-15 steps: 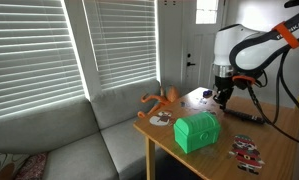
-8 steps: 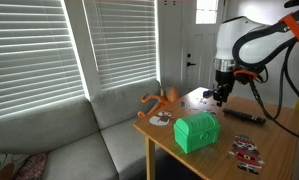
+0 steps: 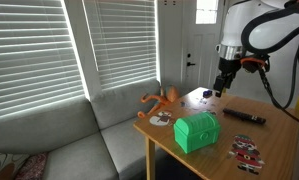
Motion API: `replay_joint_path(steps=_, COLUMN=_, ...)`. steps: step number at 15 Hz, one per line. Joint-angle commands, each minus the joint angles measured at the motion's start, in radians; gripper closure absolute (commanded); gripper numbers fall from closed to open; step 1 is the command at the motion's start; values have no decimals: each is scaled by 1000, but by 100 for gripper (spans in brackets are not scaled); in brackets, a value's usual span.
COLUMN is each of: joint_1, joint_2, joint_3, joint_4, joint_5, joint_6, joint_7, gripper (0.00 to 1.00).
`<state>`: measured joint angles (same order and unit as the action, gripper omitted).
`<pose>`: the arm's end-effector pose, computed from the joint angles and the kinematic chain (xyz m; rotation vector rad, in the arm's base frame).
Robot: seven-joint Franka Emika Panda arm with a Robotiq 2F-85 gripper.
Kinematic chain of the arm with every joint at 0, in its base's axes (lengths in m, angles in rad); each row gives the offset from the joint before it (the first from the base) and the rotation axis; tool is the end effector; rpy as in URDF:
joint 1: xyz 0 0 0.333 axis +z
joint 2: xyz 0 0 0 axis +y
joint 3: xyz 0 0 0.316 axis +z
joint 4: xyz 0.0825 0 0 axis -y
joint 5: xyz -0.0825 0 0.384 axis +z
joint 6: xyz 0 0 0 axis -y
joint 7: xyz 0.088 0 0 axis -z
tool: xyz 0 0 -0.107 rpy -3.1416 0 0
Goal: Press the button on the remote
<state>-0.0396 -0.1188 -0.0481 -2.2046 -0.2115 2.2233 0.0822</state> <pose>0.5189 -0.0527 0.4458 2.9625 -0.0783 0.2033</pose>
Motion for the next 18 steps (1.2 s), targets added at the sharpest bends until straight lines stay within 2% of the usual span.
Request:
replay_joint_path(steps=1, joint_1=1, joint_2=-110, joint_3=1, joint_4=-51, joint_5=51, joint_6=-37, joint_7=-56, gripper=0)
replay_joint_path(steps=10, joint_1=-3, joint_2=-260, joint_3=-1, joint_4=-51, joint_5=122, joint_6=-213, joint_7=-38, gripper=0)
replay_joint_path(steps=13, joint_1=-6, joint_2=-285, joint_3=0, joint_4=-63, joint_5=133, joint_6=-228, joint_7=-24, gripper=0)
replay_joint_path(steps=18, joint_1=-8, joint_2=-257, joint_3=4, joint_4=-51, joint_5=125, joint_6=-213, joint_7=-29, gripper=0)
